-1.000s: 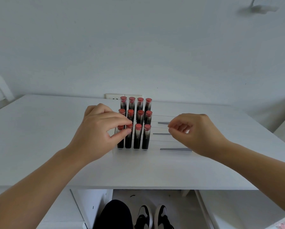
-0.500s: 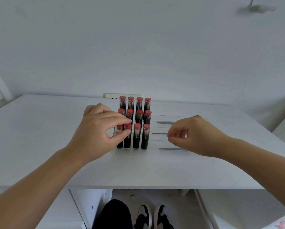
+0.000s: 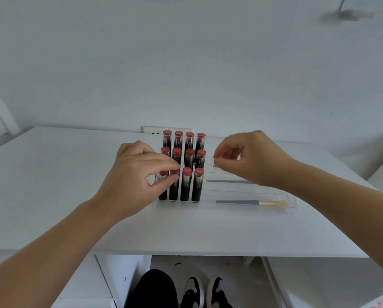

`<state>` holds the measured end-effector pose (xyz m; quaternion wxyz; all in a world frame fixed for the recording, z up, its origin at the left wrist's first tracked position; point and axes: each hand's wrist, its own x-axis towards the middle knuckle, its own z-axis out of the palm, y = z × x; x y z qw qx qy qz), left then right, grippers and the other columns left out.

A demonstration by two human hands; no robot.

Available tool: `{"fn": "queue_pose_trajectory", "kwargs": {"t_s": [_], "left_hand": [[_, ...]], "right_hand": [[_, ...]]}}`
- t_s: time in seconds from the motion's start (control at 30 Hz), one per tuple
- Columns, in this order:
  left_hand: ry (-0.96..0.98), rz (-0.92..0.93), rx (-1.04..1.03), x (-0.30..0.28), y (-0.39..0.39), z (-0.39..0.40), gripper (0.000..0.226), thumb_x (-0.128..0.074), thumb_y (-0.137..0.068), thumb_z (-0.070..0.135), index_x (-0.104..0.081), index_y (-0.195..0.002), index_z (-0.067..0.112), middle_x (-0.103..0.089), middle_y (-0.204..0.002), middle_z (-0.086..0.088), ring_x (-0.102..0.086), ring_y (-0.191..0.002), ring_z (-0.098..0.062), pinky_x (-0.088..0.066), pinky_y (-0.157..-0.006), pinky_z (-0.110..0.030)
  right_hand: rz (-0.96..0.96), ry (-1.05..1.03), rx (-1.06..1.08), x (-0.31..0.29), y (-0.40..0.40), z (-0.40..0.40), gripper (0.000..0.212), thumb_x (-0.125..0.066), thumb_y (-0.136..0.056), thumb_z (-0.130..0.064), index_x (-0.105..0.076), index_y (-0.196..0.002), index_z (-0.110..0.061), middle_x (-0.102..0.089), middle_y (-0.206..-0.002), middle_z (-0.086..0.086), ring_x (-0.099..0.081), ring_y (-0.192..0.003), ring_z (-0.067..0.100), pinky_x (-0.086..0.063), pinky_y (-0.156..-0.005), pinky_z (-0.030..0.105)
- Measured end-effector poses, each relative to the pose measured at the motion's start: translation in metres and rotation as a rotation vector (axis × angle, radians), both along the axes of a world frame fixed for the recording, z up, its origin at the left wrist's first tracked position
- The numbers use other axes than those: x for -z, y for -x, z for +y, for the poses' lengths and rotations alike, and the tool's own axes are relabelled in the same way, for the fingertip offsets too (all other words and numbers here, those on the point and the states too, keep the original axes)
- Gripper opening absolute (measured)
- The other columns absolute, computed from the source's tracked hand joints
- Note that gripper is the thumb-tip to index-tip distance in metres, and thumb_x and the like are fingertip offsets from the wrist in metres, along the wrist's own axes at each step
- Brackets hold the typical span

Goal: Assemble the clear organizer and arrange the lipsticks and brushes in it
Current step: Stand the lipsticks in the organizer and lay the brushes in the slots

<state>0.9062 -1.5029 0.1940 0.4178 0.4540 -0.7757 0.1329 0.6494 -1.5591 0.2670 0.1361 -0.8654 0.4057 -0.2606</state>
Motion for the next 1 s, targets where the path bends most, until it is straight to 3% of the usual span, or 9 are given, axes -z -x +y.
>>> {"fn": "queue_pose_trajectory", "kwargs": {"t_s": [0.2,0.27,0.37,0.47,0.63,0.73,0.83,0.93,1.0], "left_hand": [[0.013,0.001,-0.017,0.001,-0.001,0.0,0.025,-0.07,-0.085,0.04,-0.081,-0.099,0.023,-0.077,-0.095,0.015,-0.057,-0.086,-0.016,-0.038,-0.085,-0.04],[0.013,0.004,-0.017,0.0,-0.001,0.001,0.025,-0.07,-0.085,0.04,-0.081,-0.1,0.023,-0.077,-0.096,0.015,-0.057,-0.087,-0.016,-0.038,-0.085,-0.04],[0.014,0.01,-0.021,0.0,-0.001,0.002,0.03,-0.067,-0.086,0.044,-0.08,-0.104,0.023,-0.075,-0.101,0.017,-0.056,-0.089,-0.016,-0.036,-0.086,-0.037],[0.041,0.048,-0.021,-0.001,-0.001,0.003,0.03,-0.067,-0.088,0.044,-0.08,-0.106,0.023,-0.069,-0.106,0.021,-0.054,-0.092,-0.013,-0.036,-0.088,-0.035],[0.091,0.199,-0.065,0.002,-0.009,0.002,0.026,-0.059,-0.094,0.031,-0.077,-0.107,0.017,-0.069,-0.109,0.013,-0.059,-0.102,-0.01,-0.041,-0.095,-0.037],[-0.021,0.396,-0.105,0.009,-0.012,0.001,0.024,-0.058,-0.094,0.029,-0.07,-0.114,0.024,-0.062,-0.112,0.023,-0.052,-0.103,0.003,-0.039,-0.097,-0.025],[-0.199,0.539,-0.135,0.016,-0.012,-0.003,0.032,-0.054,-0.093,0.037,-0.063,-0.123,0.033,-0.058,-0.119,0.03,-0.054,-0.109,0.001,-0.035,-0.086,-0.006],[-0.395,0.639,-0.134,0.023,-0.014,-0.01,0.042,-0.049,-0.094,0.044,-0.059,-0.133,0.032,-0.061,-0.127,0.025,-0.054,-0.112,0.009,-0.036,-0.085,-0.008],[-0.51,0.692,-0.102,0.028,-0.018,-0.014,0.037,-0.05,-0.1,0.041,-0.059,-0.135,0.034,-0.062,-0.129,0.025,-0.053,-0.114,0.015,-0.036,-0.089,-0.009]], "right_hand": [[-0.021,0.088,-0.032,-0.012,-0.025,-0.006,0.003,-0.075,-0.085,-0.025,-0.074,-0.088,-0.026,-0.07,-0.09,-0.012,-0.066,-0.078,0.006,-0.042,-0.062,0.008],[0.003,0.104,-0.048,-0.013,-0.032,-0.007,0.006,-0.075,-0.085,-0.026,-0.075,-0.091,-0.024,-0.07,-0.092,-0.011,-0.066,-0.078,0.008,-0.043,-0.064,0.011],[0.011,0.123,-0.057,-0.012,-0.039,-0.007,0.007,-0.076,-0.085,-0.025,-0.075,-0.092,-0.023,-0.07,-0.093,-0.01,-0.066,-0.079,0.012,-0.051,-0.071,0.024],[0.005,0.129,-0.054,-0.01,-0.04,-0.008,0.007,-0.076,-0.085,-0.025,-0.075,-0.092,-0.023,-0.069,-0.093,-0.01,-0.066,-0.079,0.013,-0.051,-0.071,0.025],[0.022,0.12,-0.044,-0.008,-0.04,-0.011,0.007,-0.076,-0.086,-0.027,-0.075,-0.092,-0.023,-0.068,-0.092,-0.013,-0.065,-0.079,0.011,-0.05,-0.072,0.024],[0.013,0.128,-0.054,-0.009,-0.042,-0.011,0.004,-0.075,-0.086,-0.024,-0.074,-0.089,-0.026,-0.068,-0.091,-0.013,-0.065,-0.077,0.011,-0.049,-0.069,0.022],[0.004,0.133,-0.049,-0.007,-0.041,-0.011,0.004,-0.076,-0.085,-0.026,-0.073,-0.088,-0.026,-0.069,-0.09,-0.012,-0.065,-0.076,0.009,-0.047,-0.067,0.019],[-0.018,0.148,-0.027,-0.003,-0.029,-0.011,0.003,-0.076,-0.085,-0.024,-0.074,-0.088,-0.025,-0.069,-0.086,-0.011,-0.064,-0.075,0.007,-0.043,-0.065,0.012],[-0.032,0.153,0.003,0.003,-0.013,-0.01,0.005,-0.076,-0.085,-0.02,-0.075,-0.087,-0.024,-0.068,-0.081,-0.009,-0.062,-0.074,0.007,-0.042,-0.065,0.01]]}}
